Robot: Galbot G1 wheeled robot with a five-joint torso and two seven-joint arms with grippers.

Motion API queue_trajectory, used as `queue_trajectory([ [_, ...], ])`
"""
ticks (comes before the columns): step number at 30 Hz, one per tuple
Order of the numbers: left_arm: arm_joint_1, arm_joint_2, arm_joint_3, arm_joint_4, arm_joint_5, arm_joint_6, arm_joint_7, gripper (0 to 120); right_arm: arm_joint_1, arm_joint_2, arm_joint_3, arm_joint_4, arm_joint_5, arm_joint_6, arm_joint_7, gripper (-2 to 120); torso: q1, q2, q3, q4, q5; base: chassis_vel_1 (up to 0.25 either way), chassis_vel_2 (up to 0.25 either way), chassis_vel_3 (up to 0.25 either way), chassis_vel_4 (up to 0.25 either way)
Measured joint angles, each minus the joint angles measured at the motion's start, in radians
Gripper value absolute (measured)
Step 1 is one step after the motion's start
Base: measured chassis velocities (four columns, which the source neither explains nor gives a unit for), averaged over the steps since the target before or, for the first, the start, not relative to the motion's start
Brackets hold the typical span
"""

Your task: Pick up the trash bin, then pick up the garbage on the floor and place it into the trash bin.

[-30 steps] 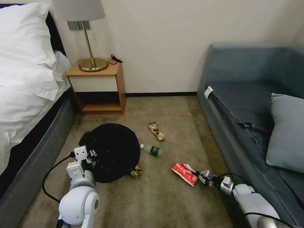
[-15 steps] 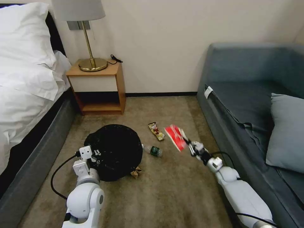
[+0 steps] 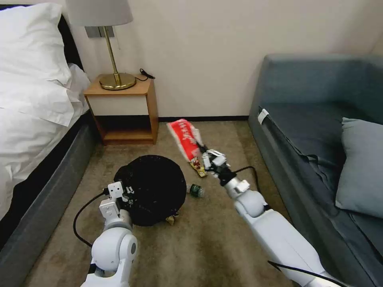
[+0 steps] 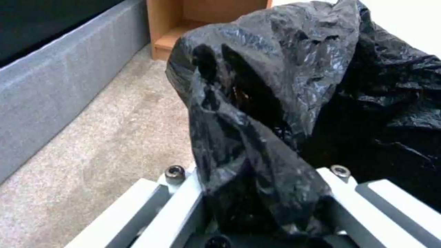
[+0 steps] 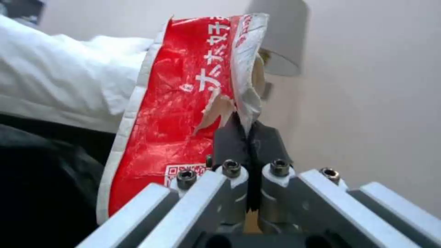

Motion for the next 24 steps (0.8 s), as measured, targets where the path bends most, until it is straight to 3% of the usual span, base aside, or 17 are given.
queue_trajectory([
  [5, -0.013, -0.001, 0.009, 0.011, 0.011, 0.001, 0.0, 4, 0.034, -0.003, -0.101, -0.052, -0.011, -0.003, 0.009, 0, 0.0, 0.0, 0.0, -0.0001, 0.0003, 0.0, 0.0, 0.0, 0.0],
  [16, -0.029, -0.001, 0.014, 0.015, 0.015, 0.003, 0.002, 4, 0.034, 0.001, -0.168, -0.117, -0.043, -0.001, 0.047, 0, 0.0, 0.0, 0.0, -0.0001, 0.0002, 0.0, 0.0, 0.0, 0.0],
  [18, -0.03, -0.001, 0.015, 0.017, 0.015, 0.003, 0.002, 4, 0.03, -0.003, -0.176, -0.117, -0.045, -0.002, 0.057, 2, 0.0, 0.0, 0.0, -0.0003, 0.0002, 0.0, 0.0, 0.0, 0.0],
  [23, -0.034, -0.002, 0.015, 0.02, 0.017, 0.0, 0.003, 4, 0.011, -0.018, -0.195, -0.108, -0.05, -0.002, 0.063, 27, 0.0, 0.0, 0.0, -0.0002, 0.0003, 0.0, 0.0, 0.0, 0.0],
  [24, -0.034, -0.002, 0.015, 0.02, 0.017, 0.0, 0.003, 4, 0.011, -0.018, -0.195, -0.108, -0.05, -0.002, 0.063, 27, 0.0, 0.0, 0.0, -0.0002, 0.0003, 0.0, 0.0, 0.0, 0.0],
])
